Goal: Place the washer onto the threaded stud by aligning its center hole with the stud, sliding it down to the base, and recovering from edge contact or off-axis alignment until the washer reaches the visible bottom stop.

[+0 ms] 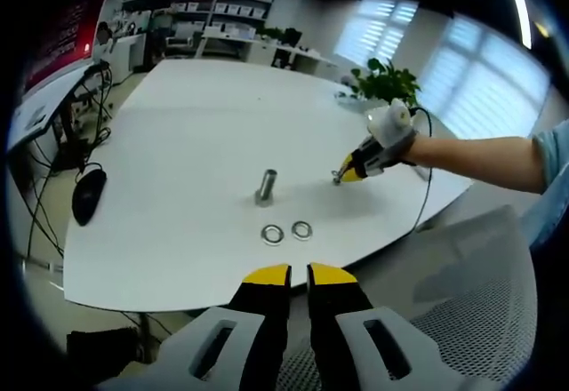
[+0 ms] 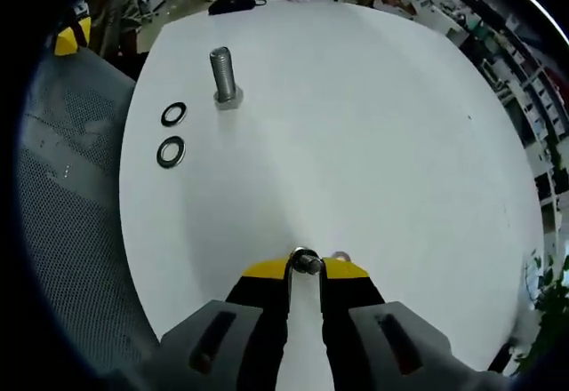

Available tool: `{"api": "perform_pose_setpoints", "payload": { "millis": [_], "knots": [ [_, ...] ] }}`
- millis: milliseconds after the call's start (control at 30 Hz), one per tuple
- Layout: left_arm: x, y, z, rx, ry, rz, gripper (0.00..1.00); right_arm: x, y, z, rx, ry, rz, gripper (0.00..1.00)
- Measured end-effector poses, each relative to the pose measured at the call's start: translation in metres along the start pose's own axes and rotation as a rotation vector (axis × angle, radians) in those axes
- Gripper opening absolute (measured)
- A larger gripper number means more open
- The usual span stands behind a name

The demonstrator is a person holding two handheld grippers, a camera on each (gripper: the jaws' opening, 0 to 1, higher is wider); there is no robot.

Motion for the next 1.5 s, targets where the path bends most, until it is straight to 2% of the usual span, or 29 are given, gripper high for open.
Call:
{"api": "perform_pose_setpoints", "payload": {
  "millis": [267, 500, 700, 933, 1200, 1367, 1500],
  "knots": [
    [0.0, 0.0, 0.0, 0.002, 0.006, 0.003, 0.05, 0.005, 0.001, -0.002, 0.025, -0.011, 0.029, 0.15],
    [0.0, 0.0, 0.0, 0.001, 0.004, 0.0, 0.05, -0.002, -0.005, -0.011, 0.052, -0.027, 0.03, 0.17],
    [0.0, 0.0, 0.0, 0.001, 0.003, -0.001, 0.05, -0.011, -0.017, -0.024, 0.089, -0.031, 0.003, 0.16],
    [0.0, 0.0, 0.0, 0.0, 0.005, 0.0, 0.05, -0.016, -0.03, -0.036, 0.163, -0.067, -0.029, 0.15],
    [0.0, 0.0, 0.0, -0.002, 0.004, 0.003, 0.05, -0.01, -0.043, -0.049, 0.21, -0.058, -0.043, 0.15],
    [0.0, 0.0, -0.001, -0.003, 0.007, 0.007, 0.05, -0.007, -0.047, -0.049, 0.268, -0.102, -0.029, 0.16],
    [0.0, 0.0, 0.0, -0.004, 0.007, 0.008, 0.05, -0.002, -0.05, -0.05, 0.274, -0.086, -0.026, 0.17]
  ]
}}
Point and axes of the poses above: the point that each gripper's makers call its tool centre point, and the gripper's own axes: x roughly forward along the fingers, y roughly to its left, z roughly out of its top, the point moved 9 cm from there along -x, roughly backward along the fingers, and after that the axes turned 12 degrees about z, right-handed, at the moved point
